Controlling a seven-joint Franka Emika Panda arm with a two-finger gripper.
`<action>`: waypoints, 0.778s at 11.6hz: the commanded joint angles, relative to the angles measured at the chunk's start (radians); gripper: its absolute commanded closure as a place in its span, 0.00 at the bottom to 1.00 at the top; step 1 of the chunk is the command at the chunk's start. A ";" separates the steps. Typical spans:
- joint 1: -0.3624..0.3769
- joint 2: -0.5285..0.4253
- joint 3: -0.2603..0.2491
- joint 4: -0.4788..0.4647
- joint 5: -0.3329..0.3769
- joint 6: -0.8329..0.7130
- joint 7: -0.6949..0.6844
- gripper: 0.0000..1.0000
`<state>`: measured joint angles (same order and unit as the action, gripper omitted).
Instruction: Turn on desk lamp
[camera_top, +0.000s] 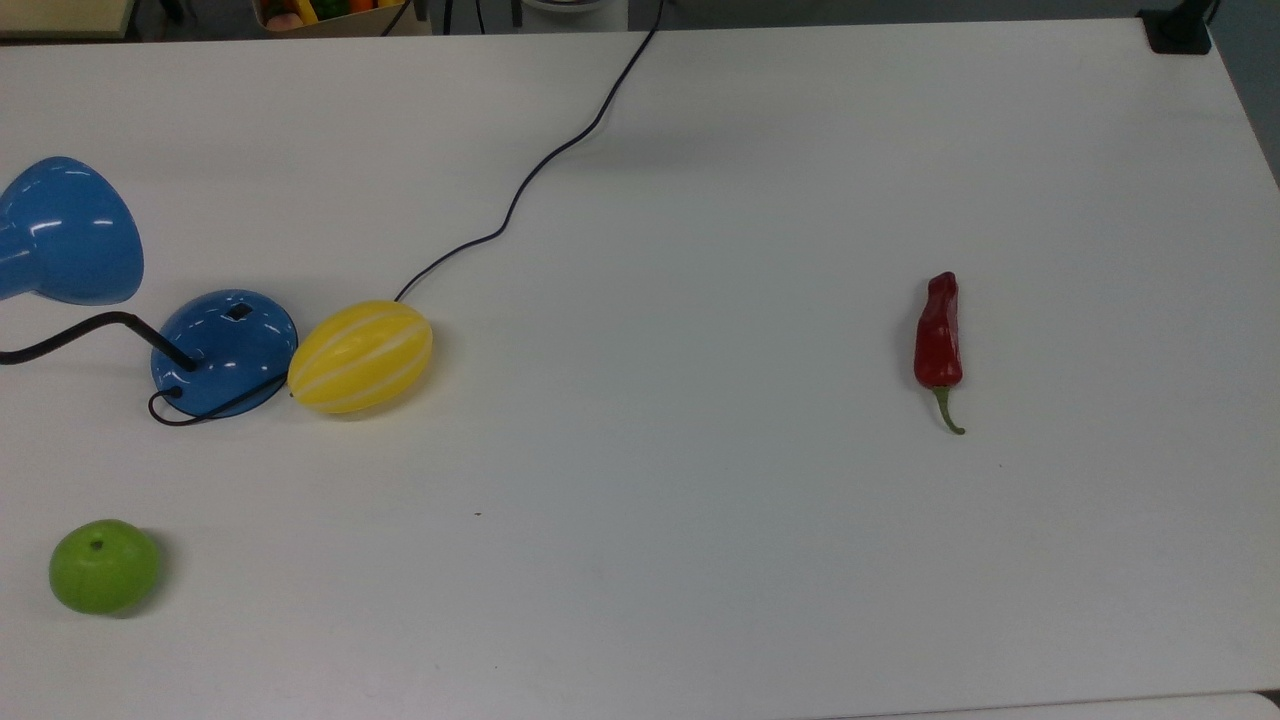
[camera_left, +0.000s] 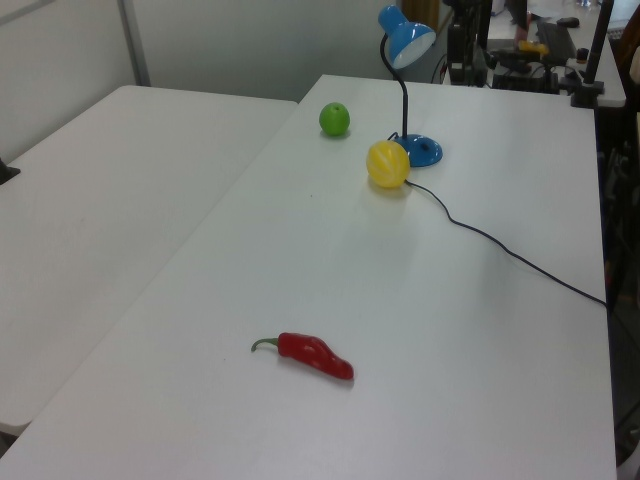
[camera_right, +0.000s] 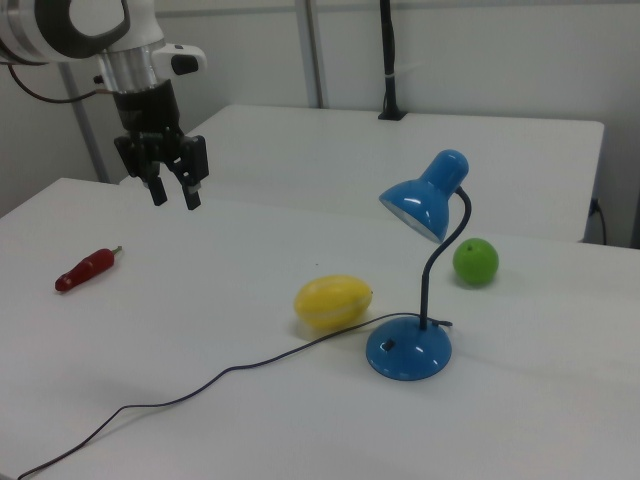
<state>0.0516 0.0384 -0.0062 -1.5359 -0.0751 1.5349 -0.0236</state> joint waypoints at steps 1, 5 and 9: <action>-0.002 -0.015 -0.005 -0.013 0.006 0.007 -0.032 1.00; -0.001 -0.017 -0.005 -0.016 0.006 0.005 -0.032 1.00; -0.036 -0.014 -0.006 -0.038 0.008 0.010 -0.041 1.00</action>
<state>0.0464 0.0387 -0.0065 -1.5363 -0.0751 1.5349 -0.0346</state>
